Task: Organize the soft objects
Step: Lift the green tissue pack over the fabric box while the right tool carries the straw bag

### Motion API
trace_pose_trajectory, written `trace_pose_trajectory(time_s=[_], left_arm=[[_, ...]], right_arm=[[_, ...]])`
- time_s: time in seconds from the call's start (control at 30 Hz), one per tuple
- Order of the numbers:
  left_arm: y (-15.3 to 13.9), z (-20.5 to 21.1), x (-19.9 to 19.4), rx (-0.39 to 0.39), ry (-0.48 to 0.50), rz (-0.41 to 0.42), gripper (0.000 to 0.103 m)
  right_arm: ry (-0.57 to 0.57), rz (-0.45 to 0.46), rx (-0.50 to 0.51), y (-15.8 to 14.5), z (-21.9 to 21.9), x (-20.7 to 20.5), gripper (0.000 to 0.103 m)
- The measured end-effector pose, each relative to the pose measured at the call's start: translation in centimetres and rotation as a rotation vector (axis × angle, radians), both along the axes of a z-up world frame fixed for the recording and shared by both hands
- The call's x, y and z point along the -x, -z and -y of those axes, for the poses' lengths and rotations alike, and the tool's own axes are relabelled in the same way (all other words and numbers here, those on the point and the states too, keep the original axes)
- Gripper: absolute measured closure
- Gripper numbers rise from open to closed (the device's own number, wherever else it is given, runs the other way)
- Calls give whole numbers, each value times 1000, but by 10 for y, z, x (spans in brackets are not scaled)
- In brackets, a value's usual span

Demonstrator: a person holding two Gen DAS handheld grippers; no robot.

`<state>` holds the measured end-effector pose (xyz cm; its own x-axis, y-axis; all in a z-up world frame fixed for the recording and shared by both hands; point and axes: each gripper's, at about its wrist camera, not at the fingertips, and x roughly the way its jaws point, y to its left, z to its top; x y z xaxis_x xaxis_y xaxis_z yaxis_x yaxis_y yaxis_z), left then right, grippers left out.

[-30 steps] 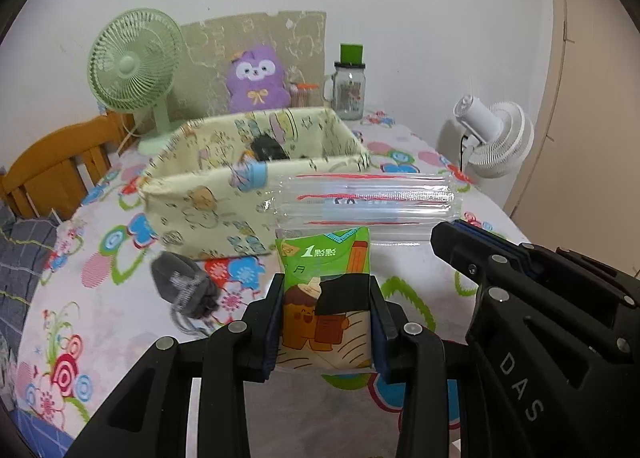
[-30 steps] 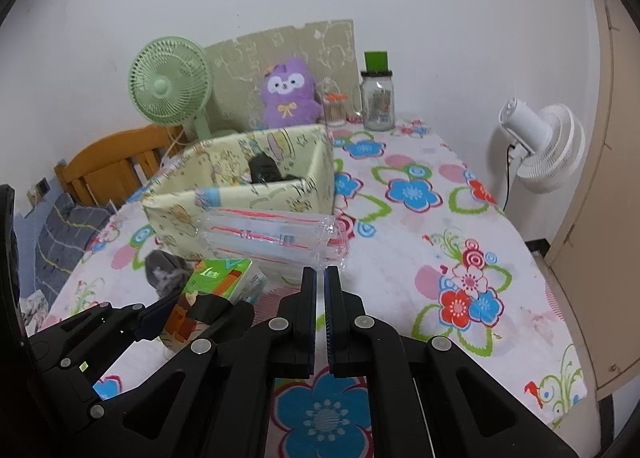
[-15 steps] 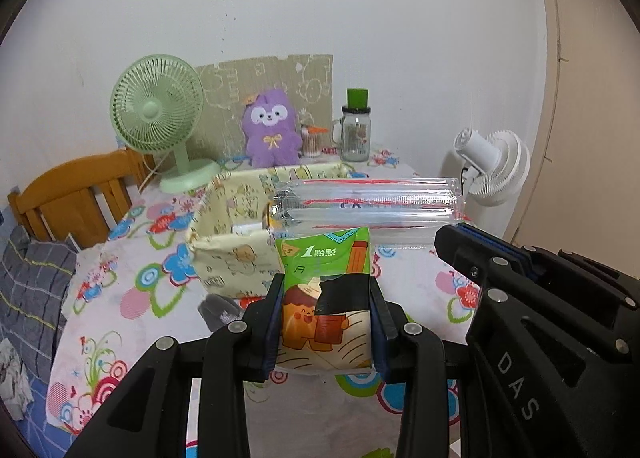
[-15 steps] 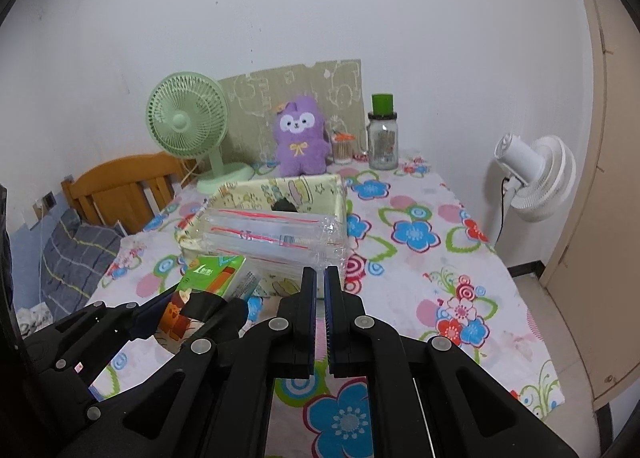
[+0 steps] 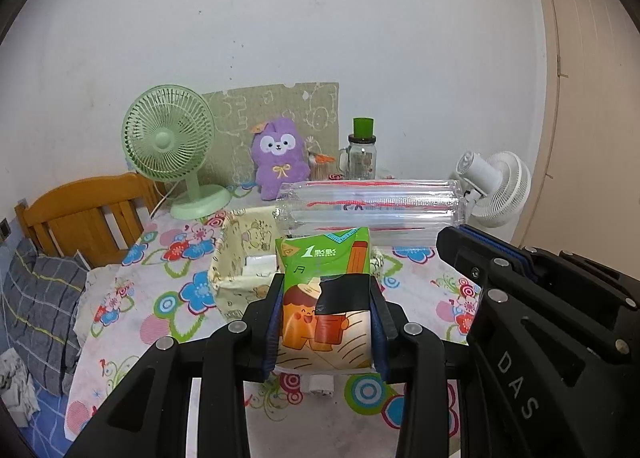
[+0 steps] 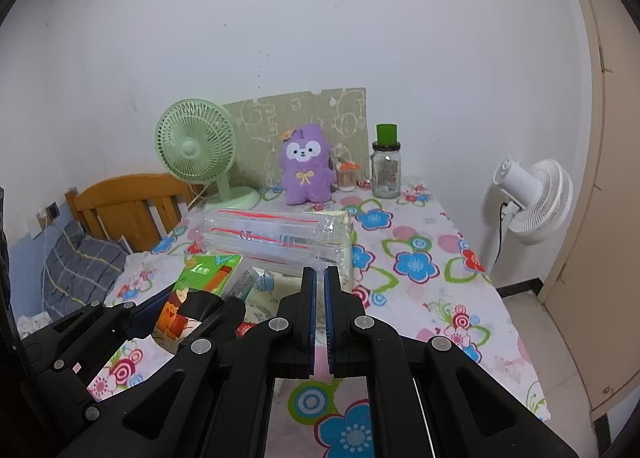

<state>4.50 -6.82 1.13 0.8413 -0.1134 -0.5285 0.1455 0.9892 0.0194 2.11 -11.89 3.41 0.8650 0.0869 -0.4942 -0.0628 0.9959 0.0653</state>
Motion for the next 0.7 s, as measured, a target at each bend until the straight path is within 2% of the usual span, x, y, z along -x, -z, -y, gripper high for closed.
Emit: trace_pose_trajectory(time_s=[0.33,0.7], left_arm=[[-3,-7,-15,3,-6,-2,66],[-4,-14,-52,2,-11,-14,66]], right_arm=[[-5,-7,1,-4,-6,-18,96],[-22,-28,-8,-2,-12,-60,96]])
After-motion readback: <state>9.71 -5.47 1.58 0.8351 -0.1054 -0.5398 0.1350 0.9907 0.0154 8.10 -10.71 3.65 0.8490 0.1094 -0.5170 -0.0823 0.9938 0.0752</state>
